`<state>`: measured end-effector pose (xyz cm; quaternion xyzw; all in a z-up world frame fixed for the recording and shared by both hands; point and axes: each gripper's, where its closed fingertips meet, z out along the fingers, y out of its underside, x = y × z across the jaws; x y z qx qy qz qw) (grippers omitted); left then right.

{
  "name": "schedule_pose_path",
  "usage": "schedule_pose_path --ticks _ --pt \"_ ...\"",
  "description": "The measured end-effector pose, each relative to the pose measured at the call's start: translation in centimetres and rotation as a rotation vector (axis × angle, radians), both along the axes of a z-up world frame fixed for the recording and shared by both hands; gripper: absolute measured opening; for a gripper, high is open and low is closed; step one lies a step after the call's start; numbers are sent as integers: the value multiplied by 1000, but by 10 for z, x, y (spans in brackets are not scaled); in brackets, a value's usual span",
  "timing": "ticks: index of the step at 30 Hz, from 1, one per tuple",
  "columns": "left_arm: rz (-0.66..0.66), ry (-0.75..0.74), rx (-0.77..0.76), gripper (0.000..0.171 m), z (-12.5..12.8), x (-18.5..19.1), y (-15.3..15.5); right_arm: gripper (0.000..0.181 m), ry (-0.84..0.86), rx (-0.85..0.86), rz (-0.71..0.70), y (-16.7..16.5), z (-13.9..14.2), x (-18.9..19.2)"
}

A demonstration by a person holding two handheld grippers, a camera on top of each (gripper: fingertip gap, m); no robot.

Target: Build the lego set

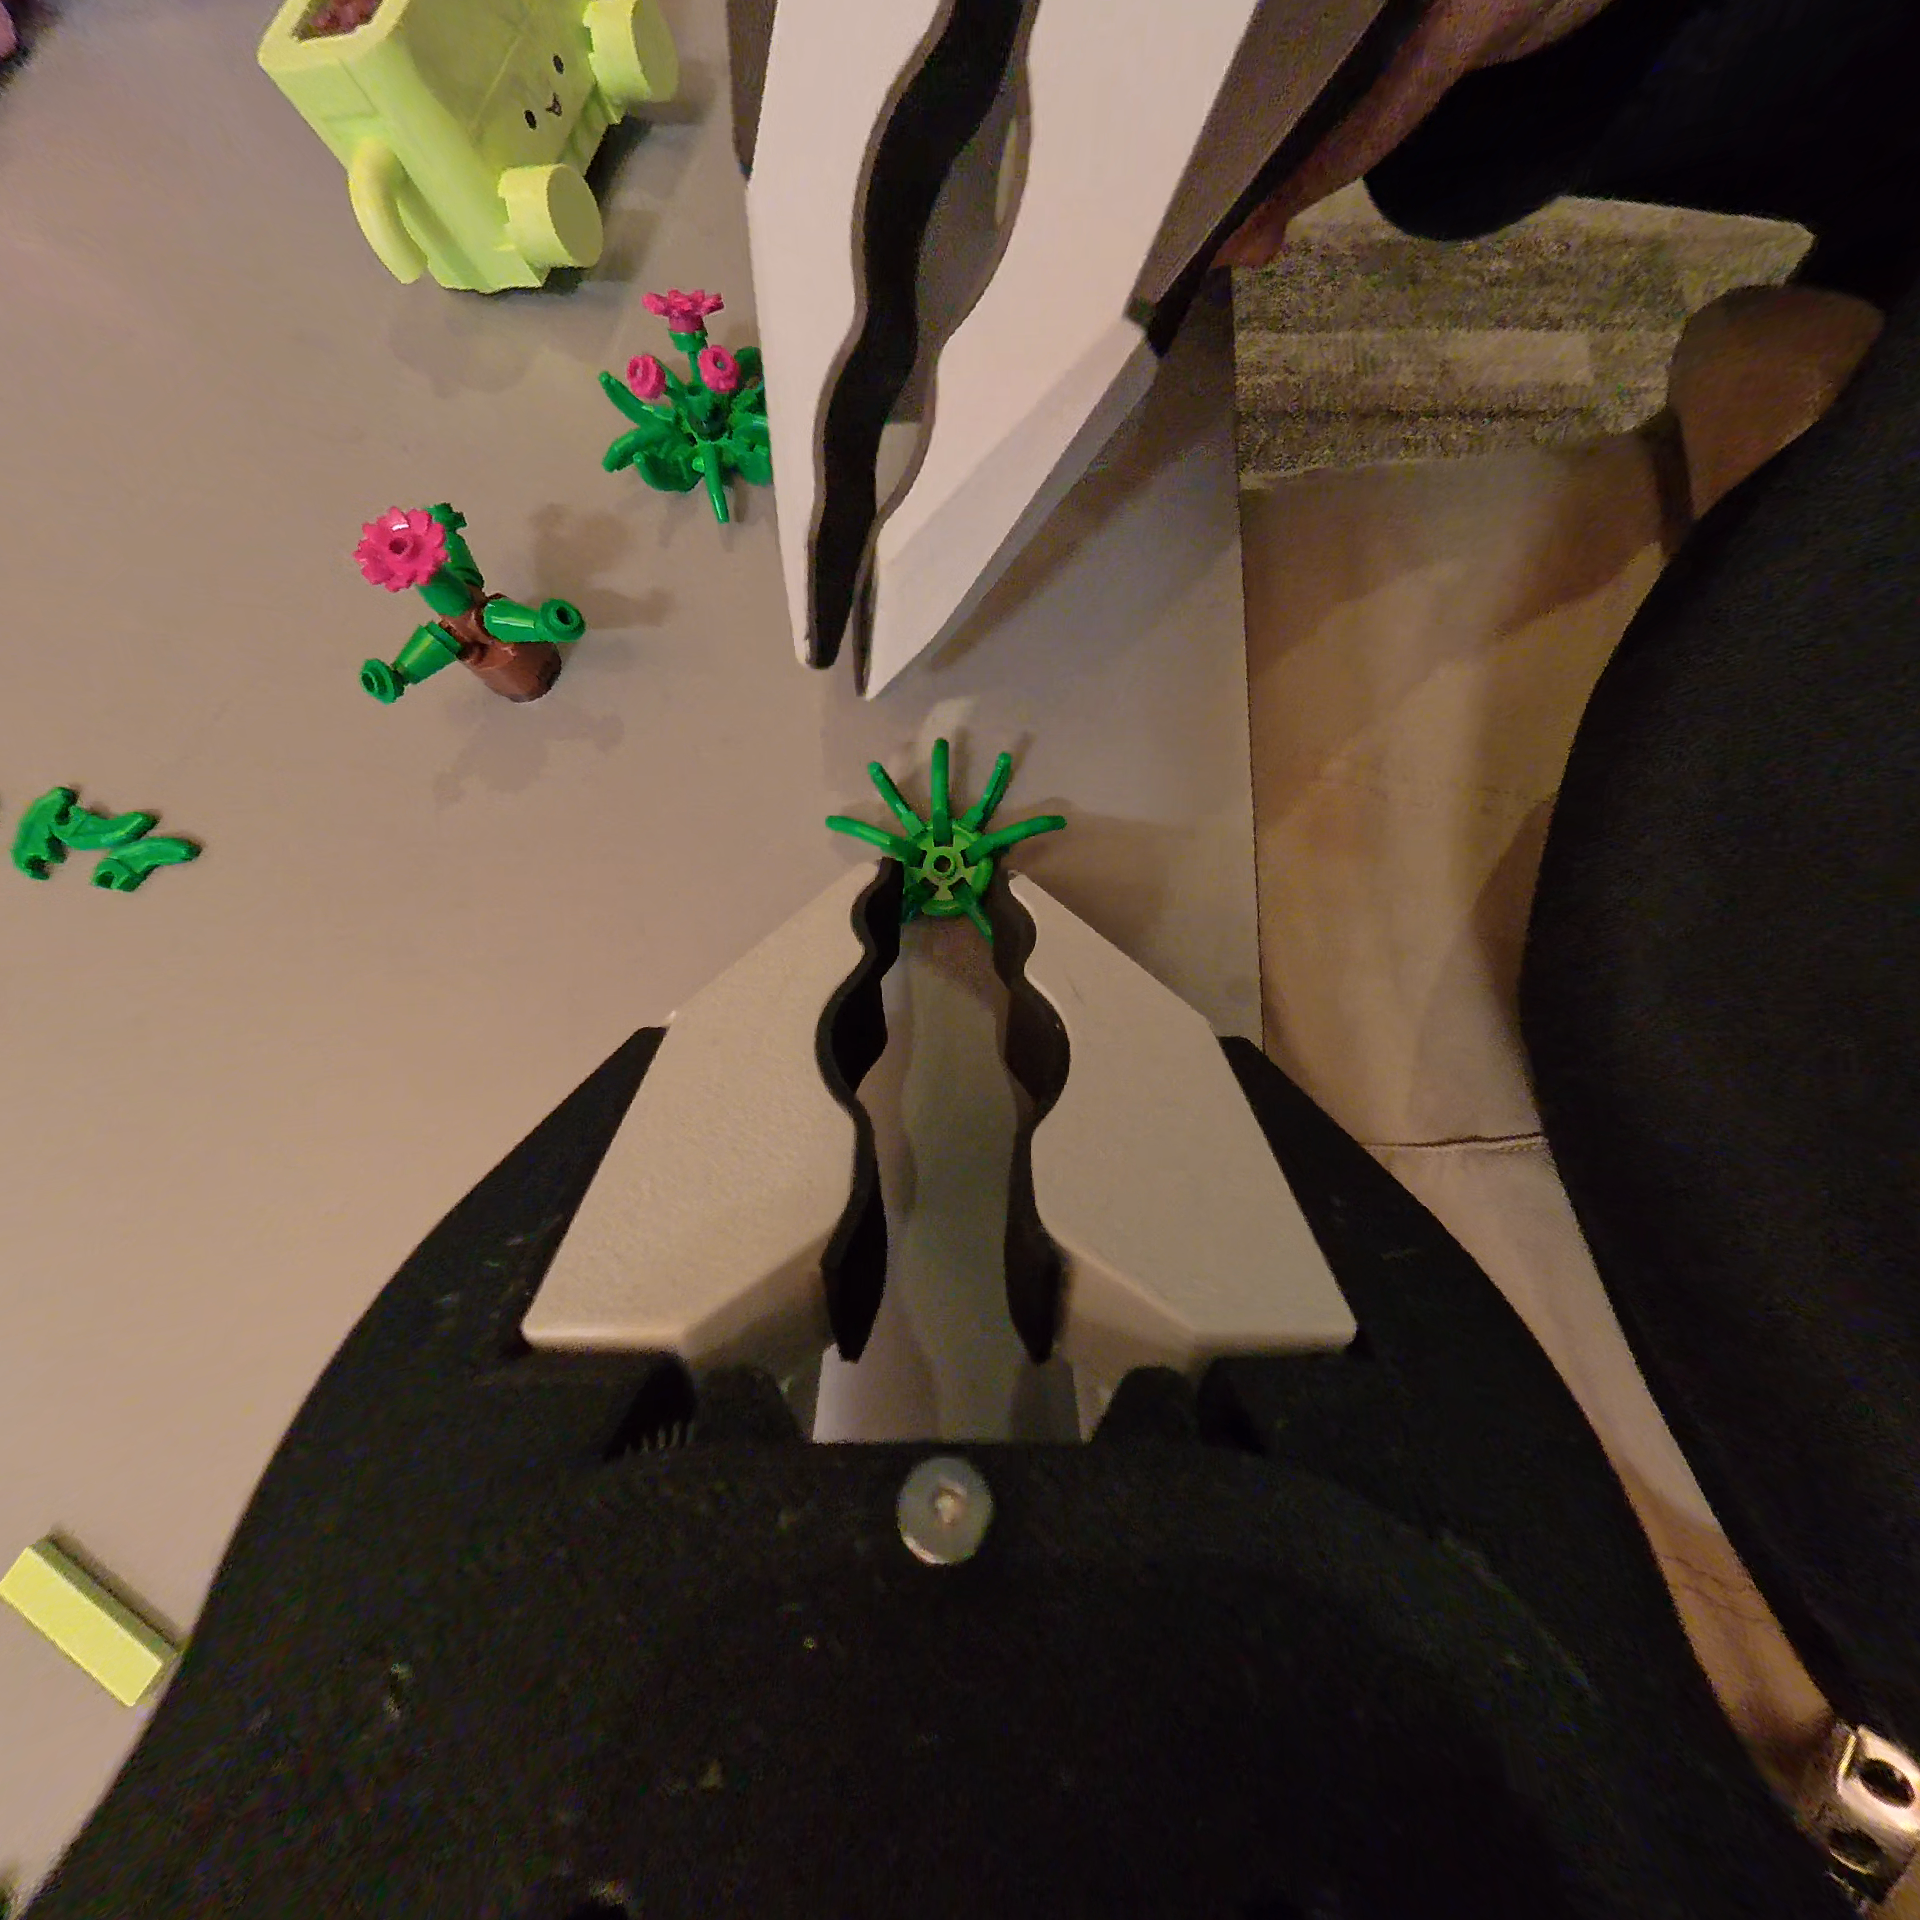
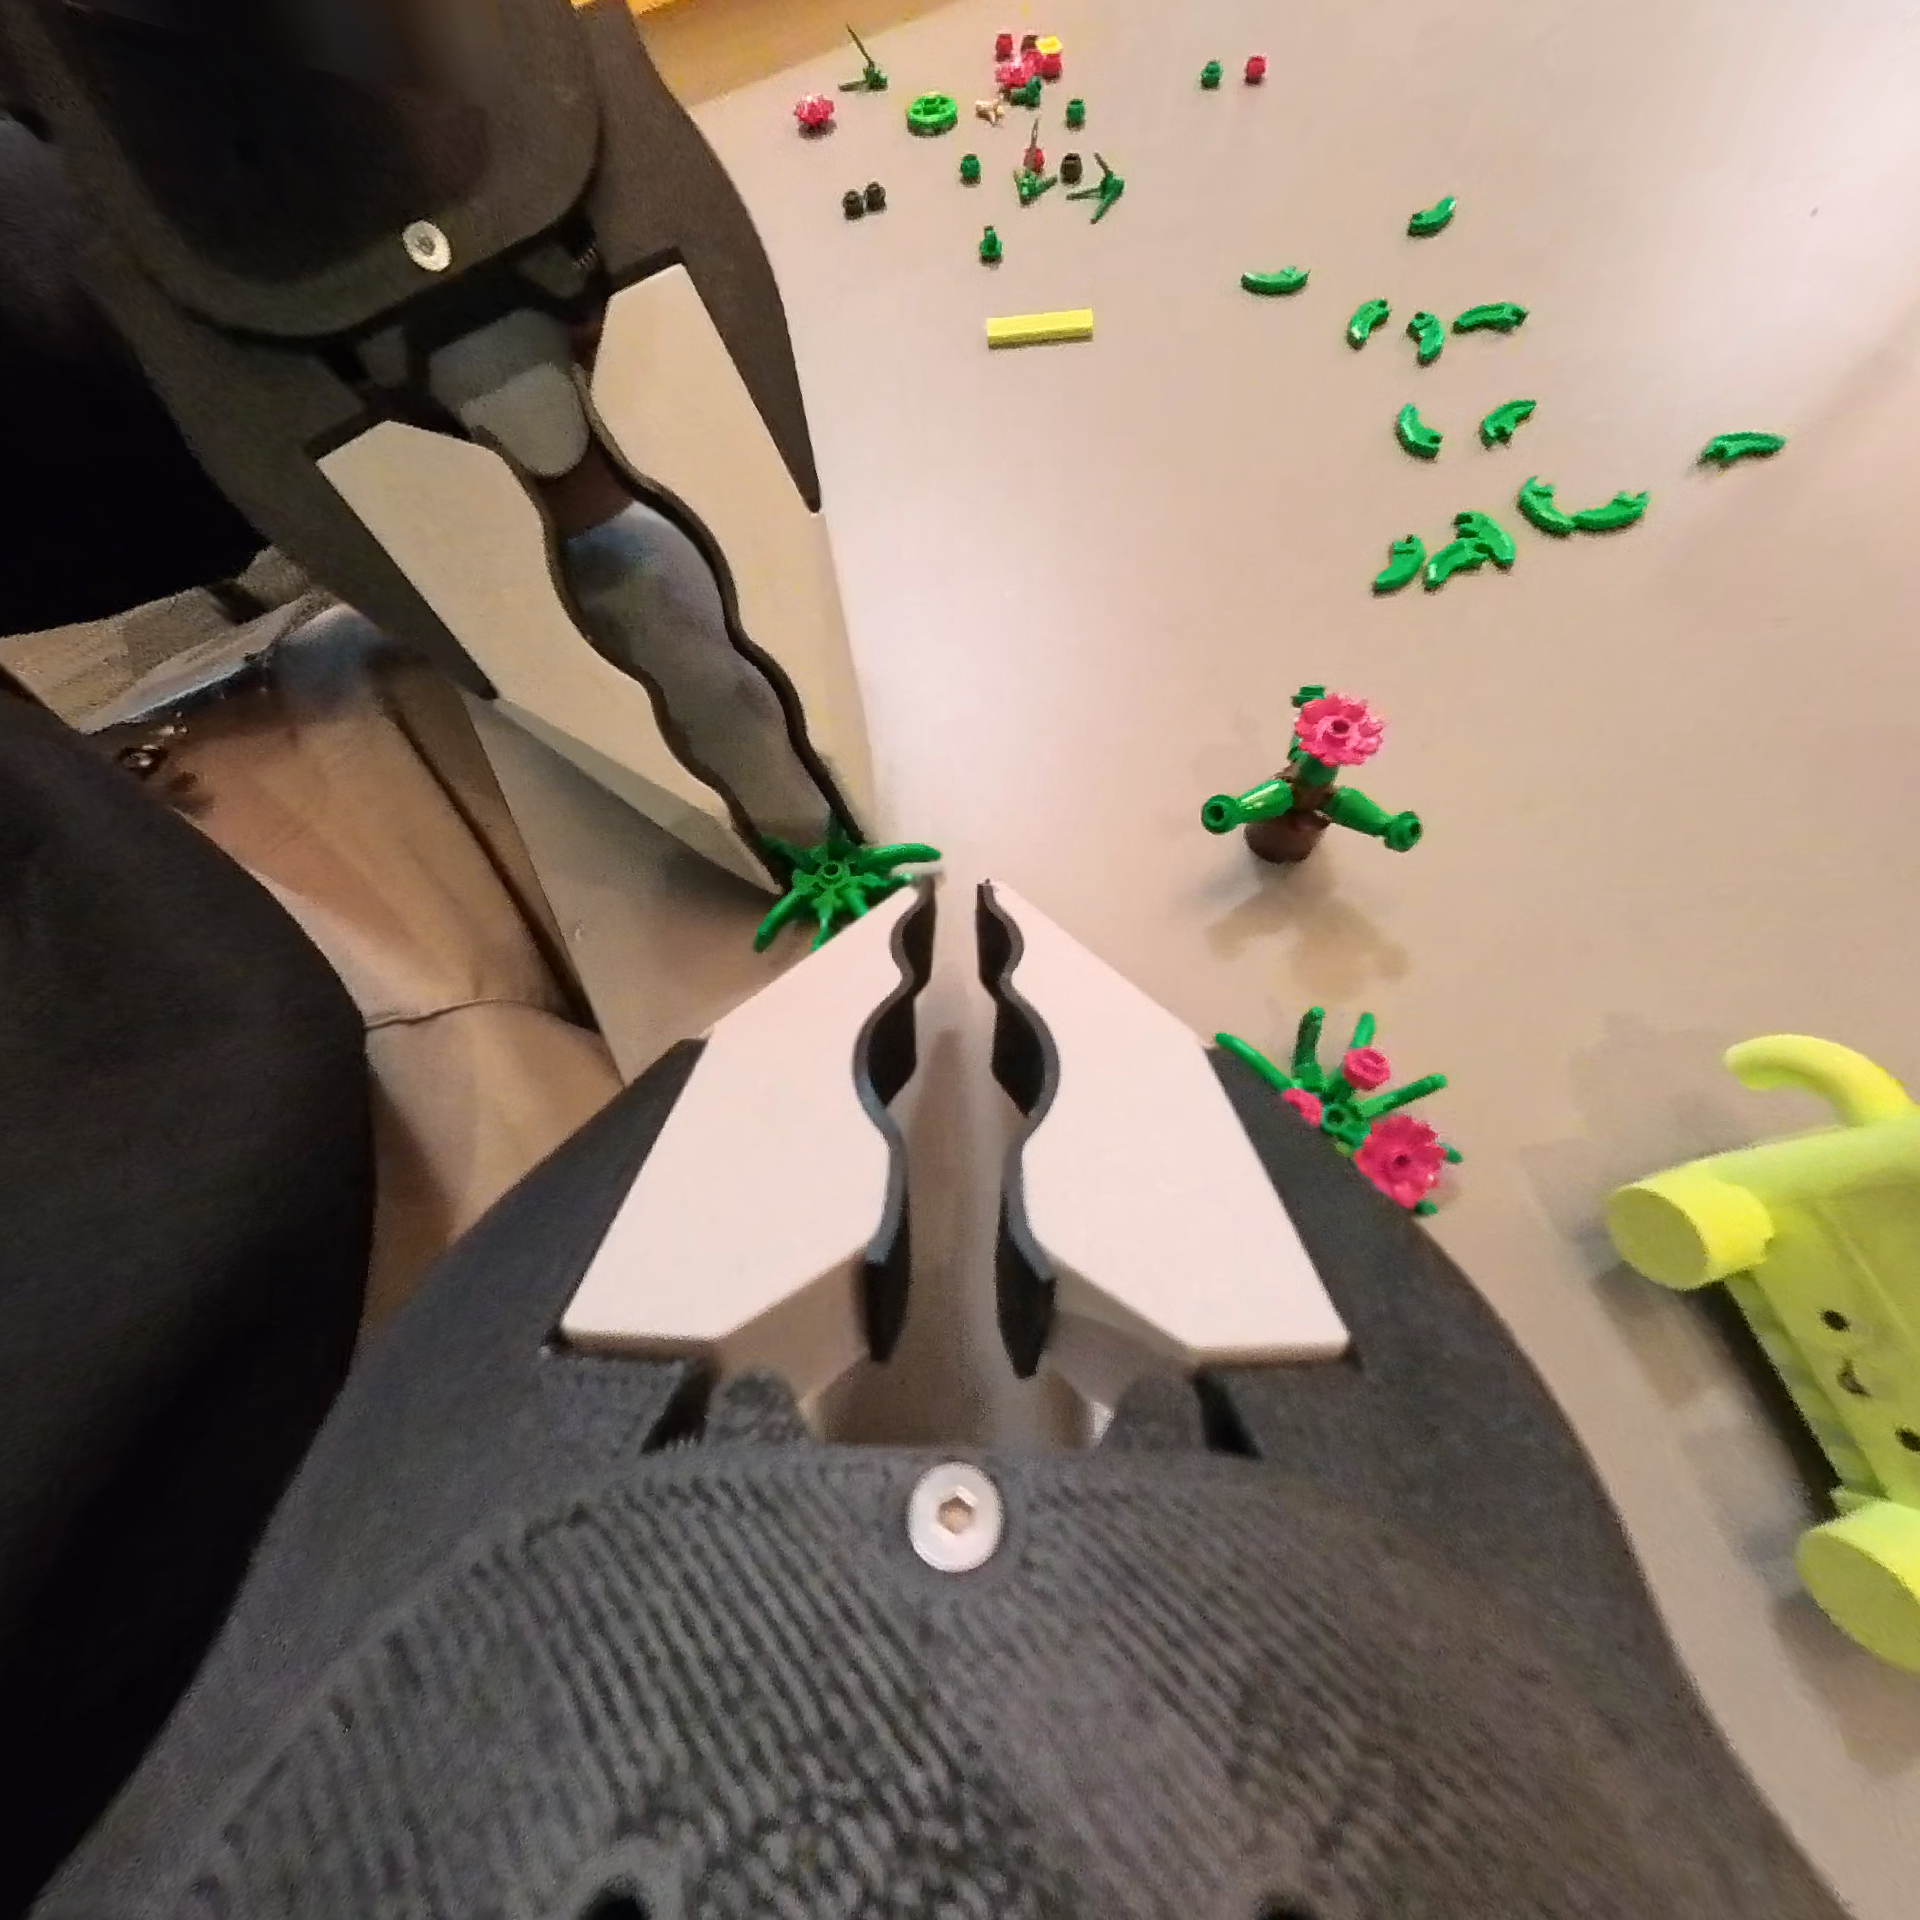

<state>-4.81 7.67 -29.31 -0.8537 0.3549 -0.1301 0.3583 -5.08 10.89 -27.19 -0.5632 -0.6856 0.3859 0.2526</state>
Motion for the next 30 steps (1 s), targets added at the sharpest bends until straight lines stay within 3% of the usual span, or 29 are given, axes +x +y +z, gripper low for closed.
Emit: schedule_pose_path --ticks 17,30 --pt "-91 -42 -14 14 0 12 -10 0 -189 -233 162 -17 -19 -3" --pt "-100 -42 -24 13 0 14 -11 0 -194 -221 186 -18 -17 -1"
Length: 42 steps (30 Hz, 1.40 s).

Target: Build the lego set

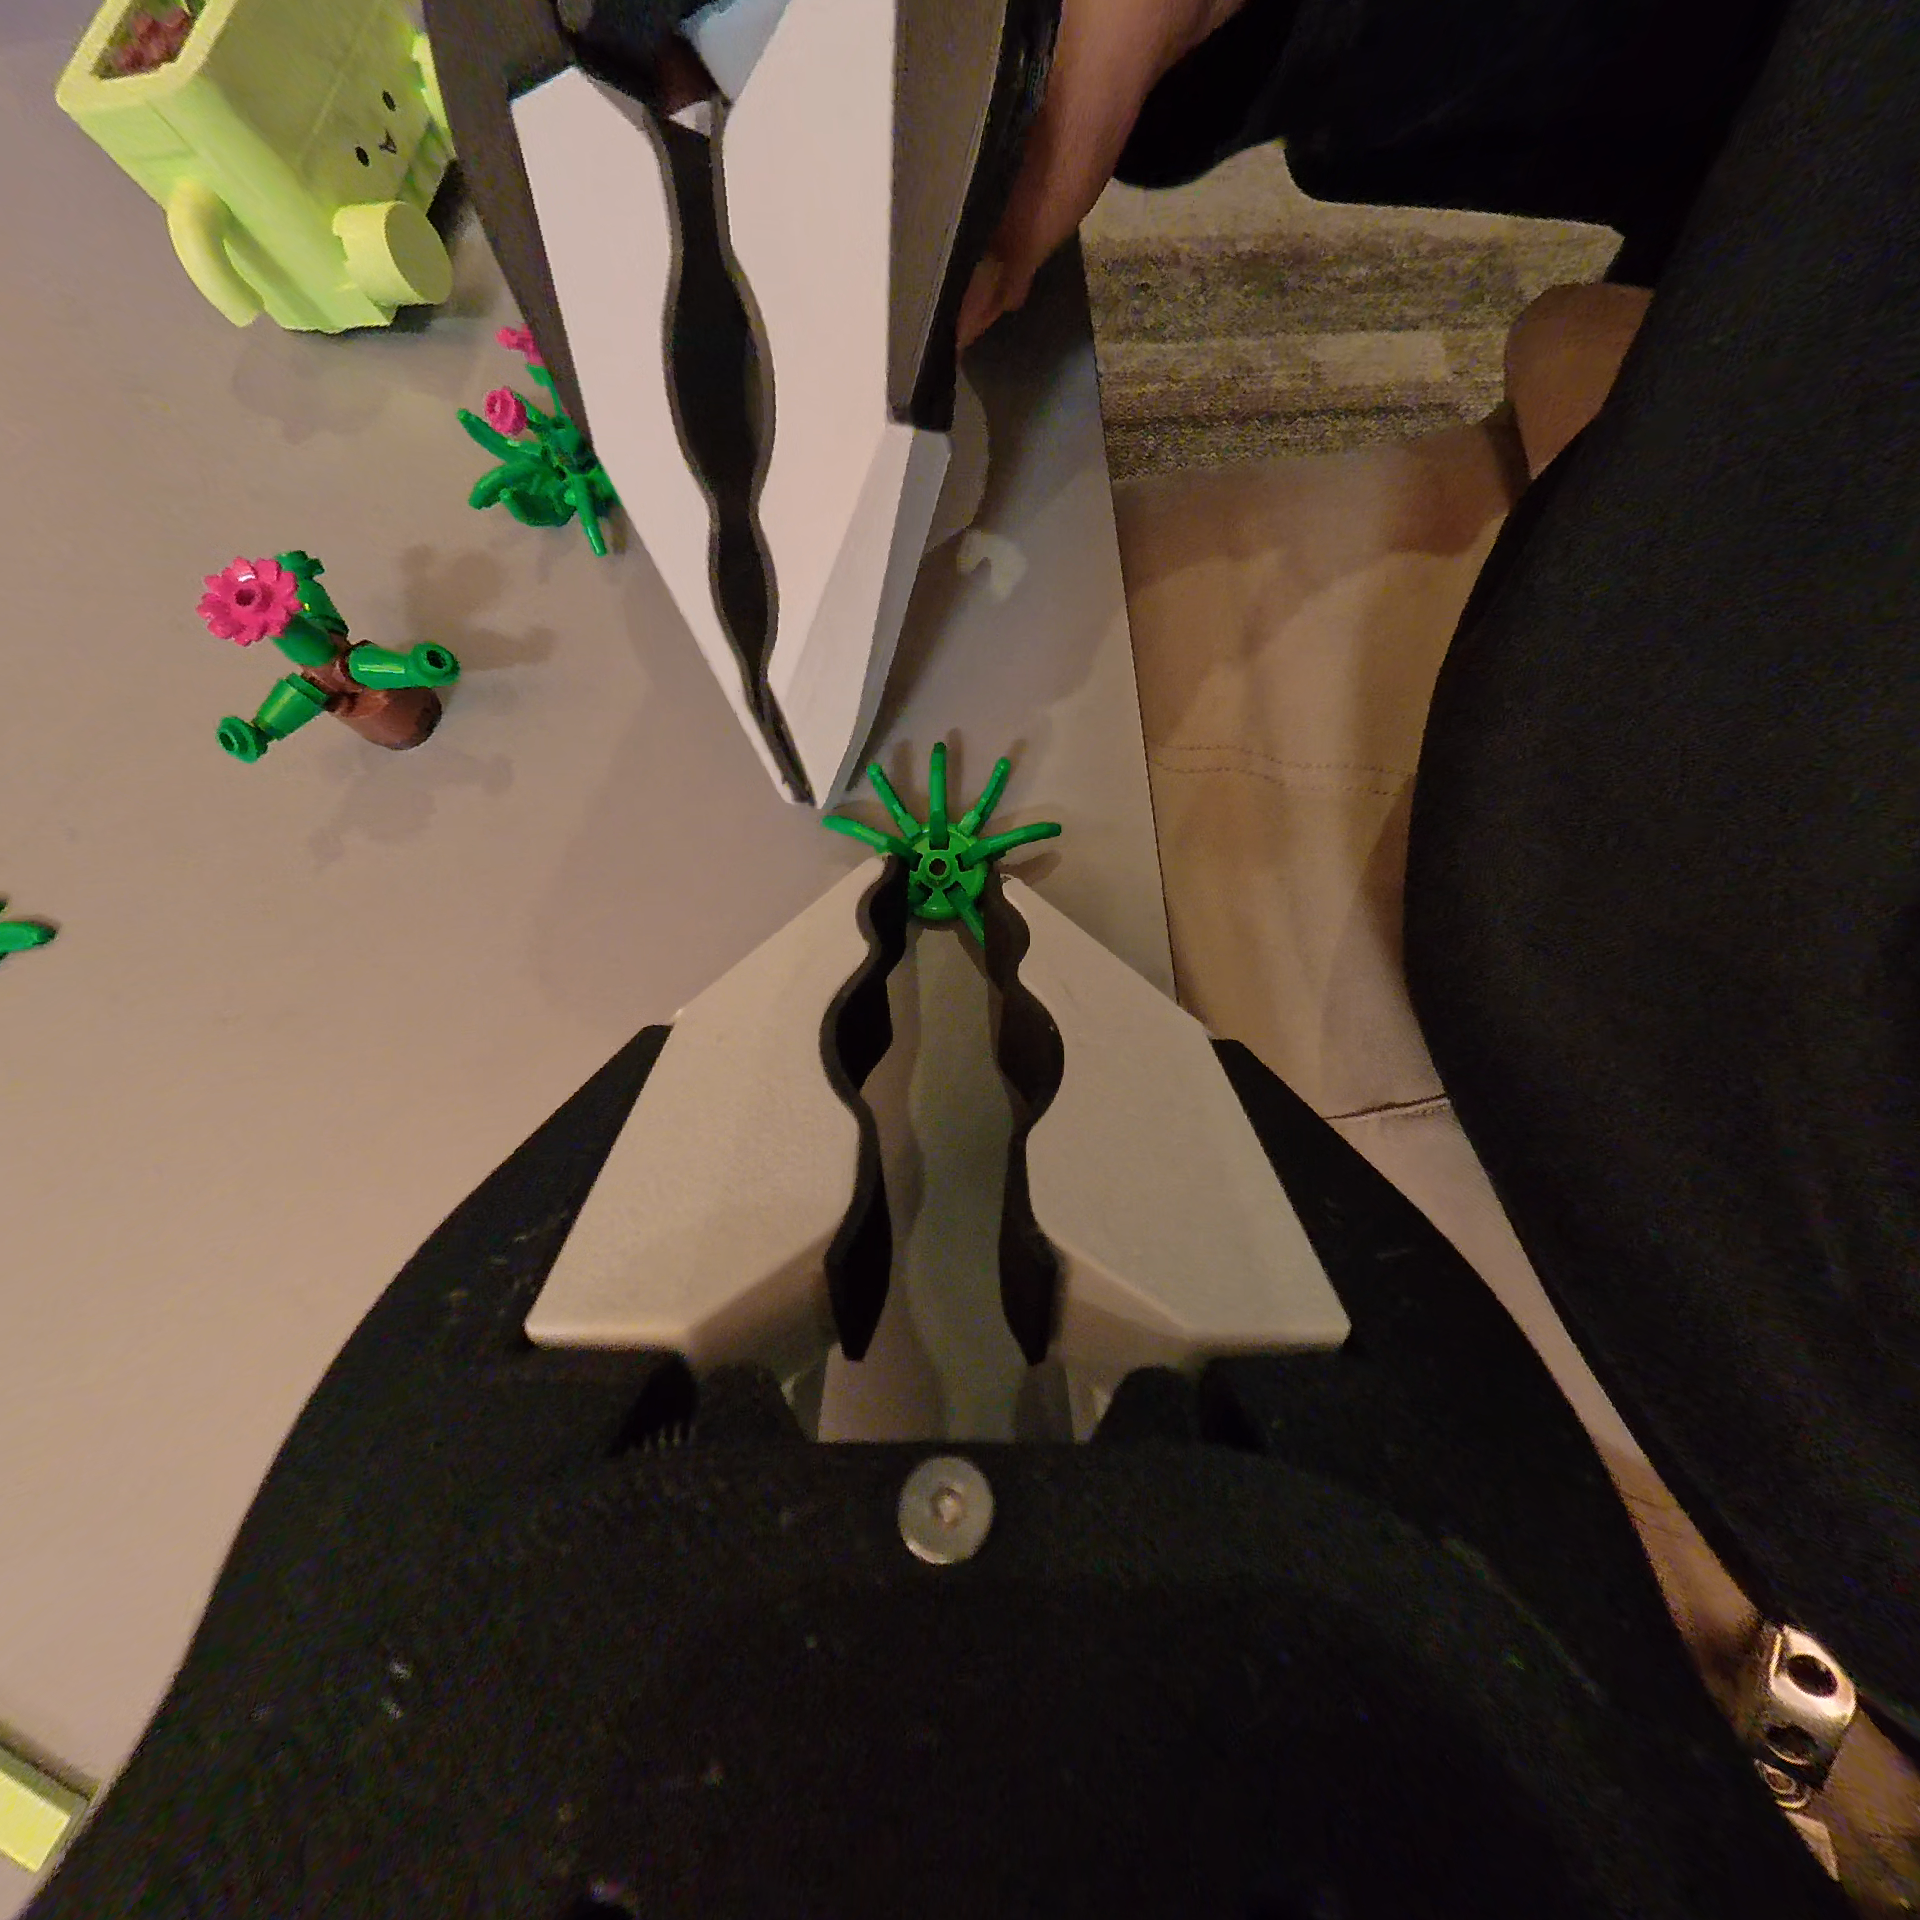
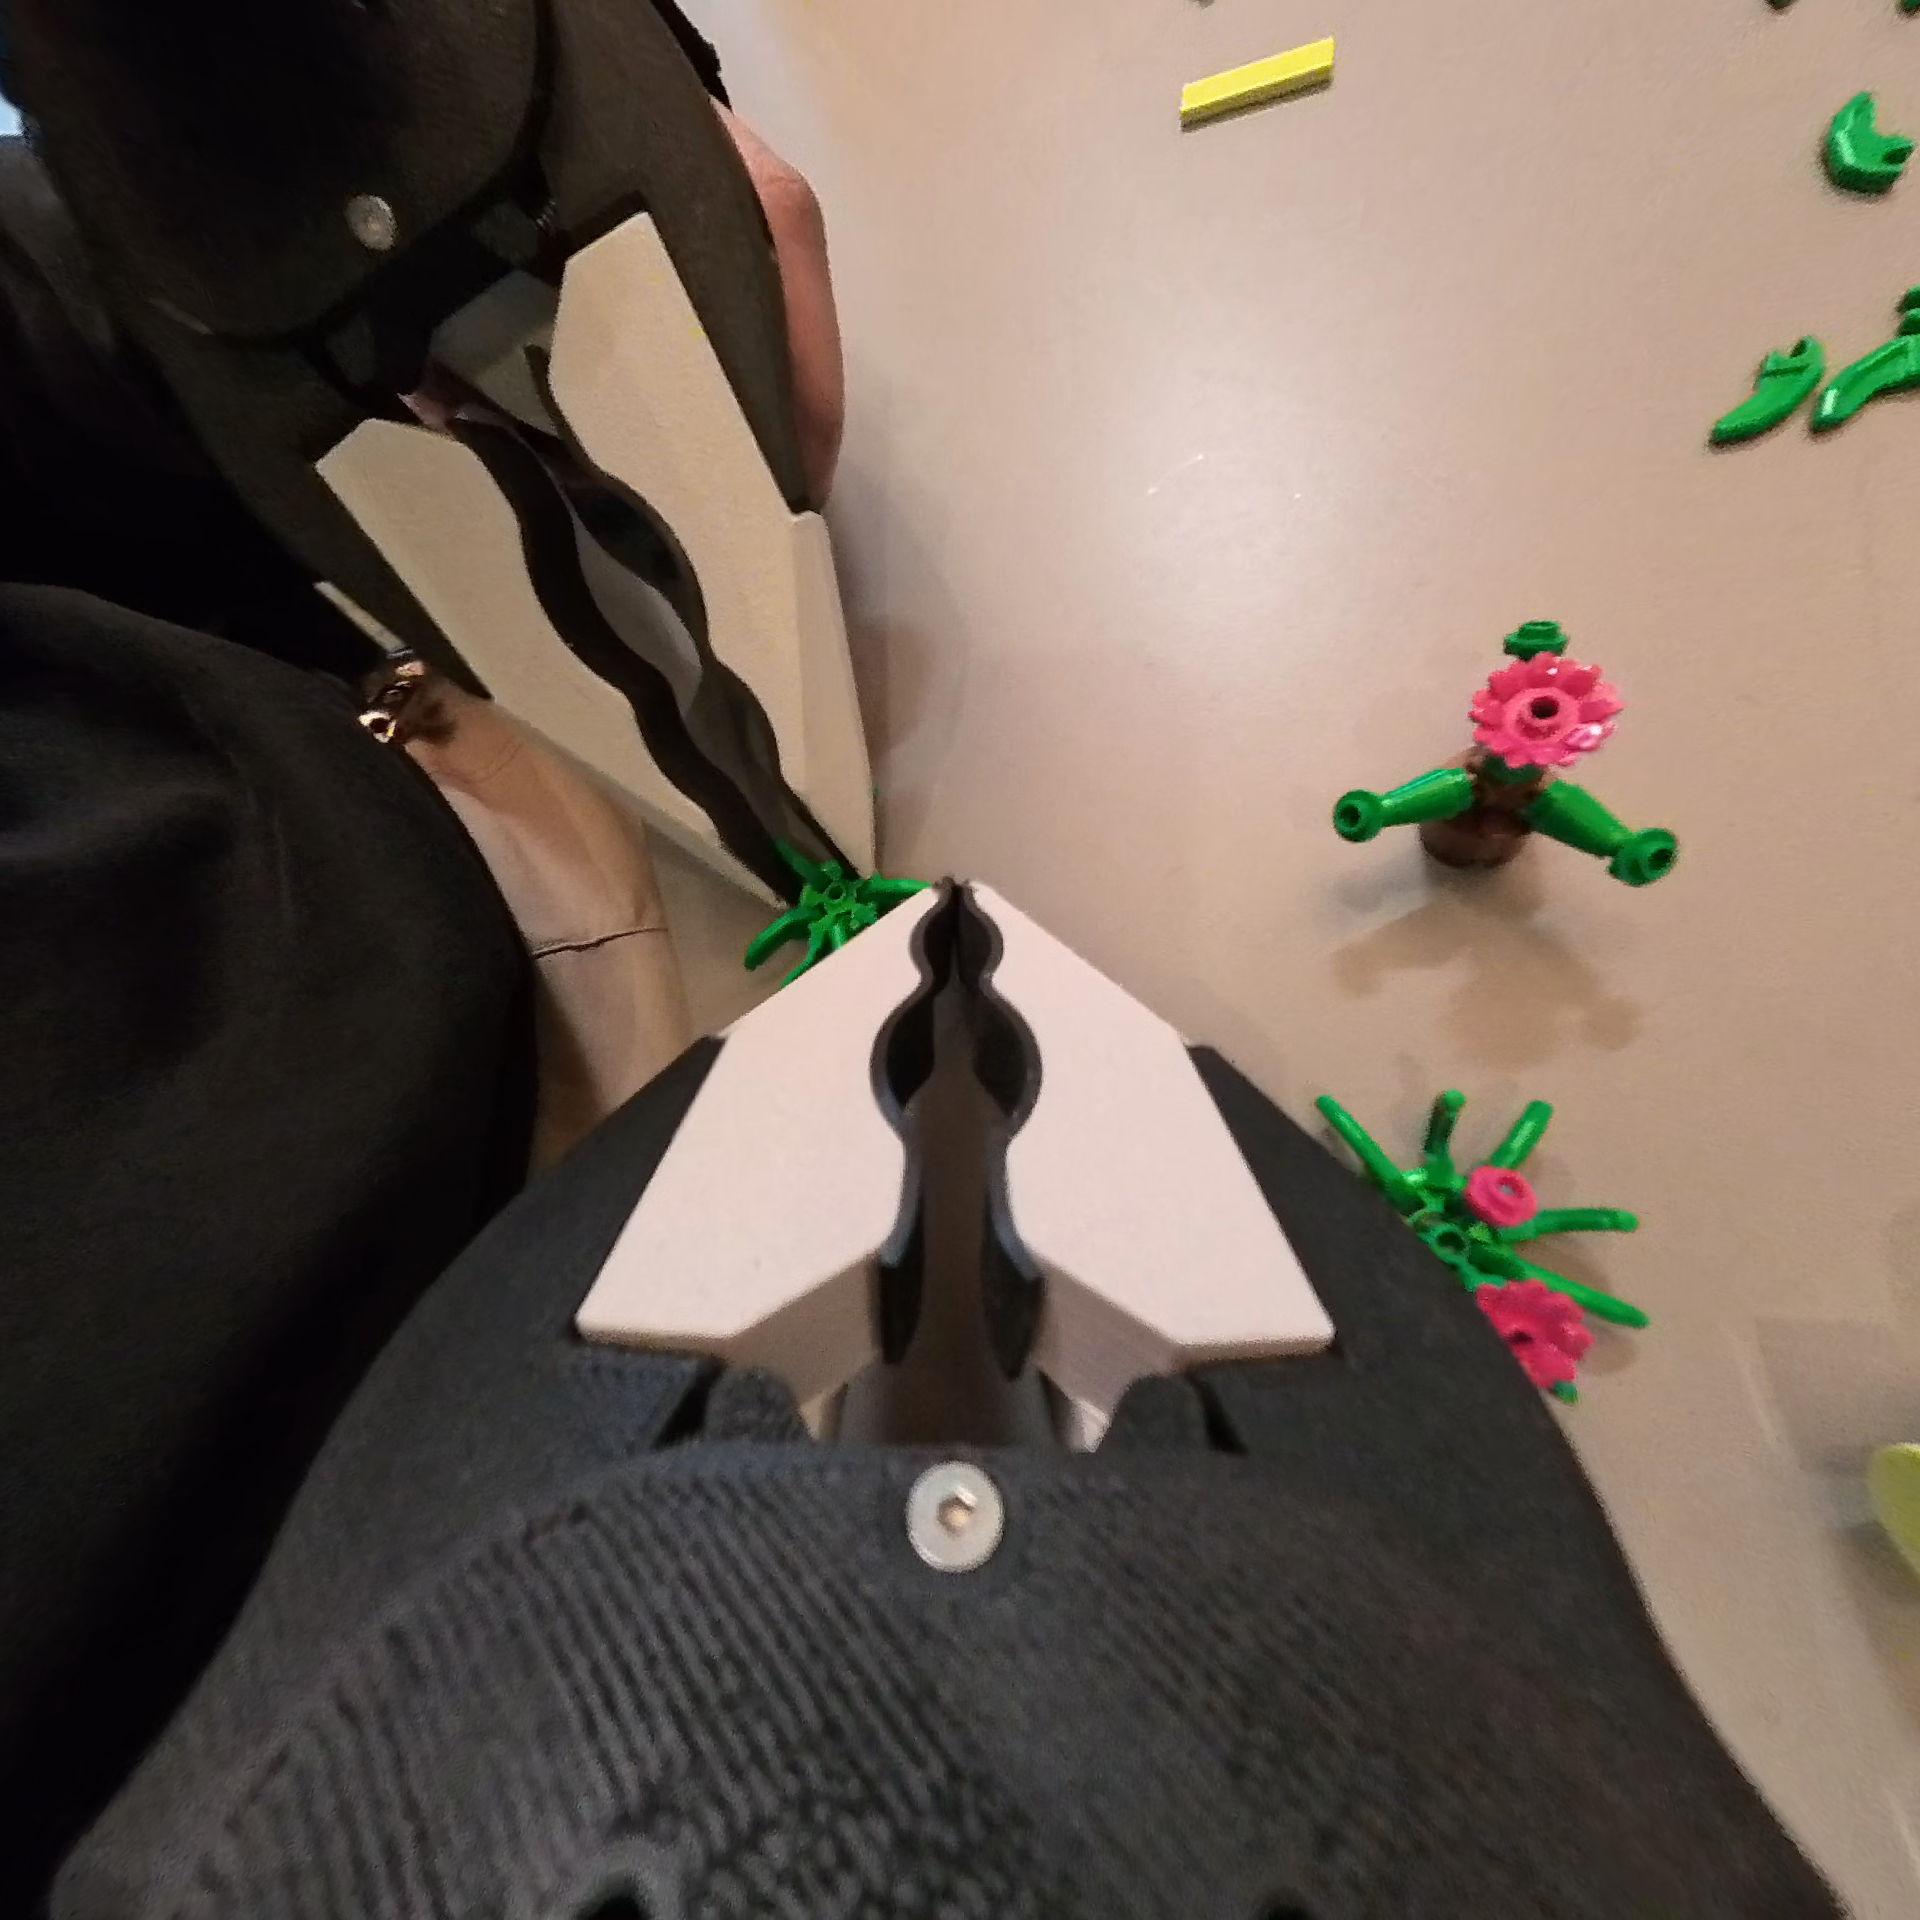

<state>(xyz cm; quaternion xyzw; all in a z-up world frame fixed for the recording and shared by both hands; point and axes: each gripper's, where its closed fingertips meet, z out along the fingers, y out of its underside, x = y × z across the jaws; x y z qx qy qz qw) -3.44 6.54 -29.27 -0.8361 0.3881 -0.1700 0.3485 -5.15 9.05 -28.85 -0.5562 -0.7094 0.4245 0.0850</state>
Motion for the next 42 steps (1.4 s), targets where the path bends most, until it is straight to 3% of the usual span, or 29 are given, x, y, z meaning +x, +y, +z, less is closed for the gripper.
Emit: schedule_pose_path --ticks 29,34,42 --pt "-5 13 -19 9 -1 1 -1 0 -51 36 37 -2 -5 -2" --pt "9 7 0 7 3 0 0 0 44 39 -40 5 9 -6" --pt "89 -132 75 13 38 -22 3 0 247 126 -207 21 33 -2"
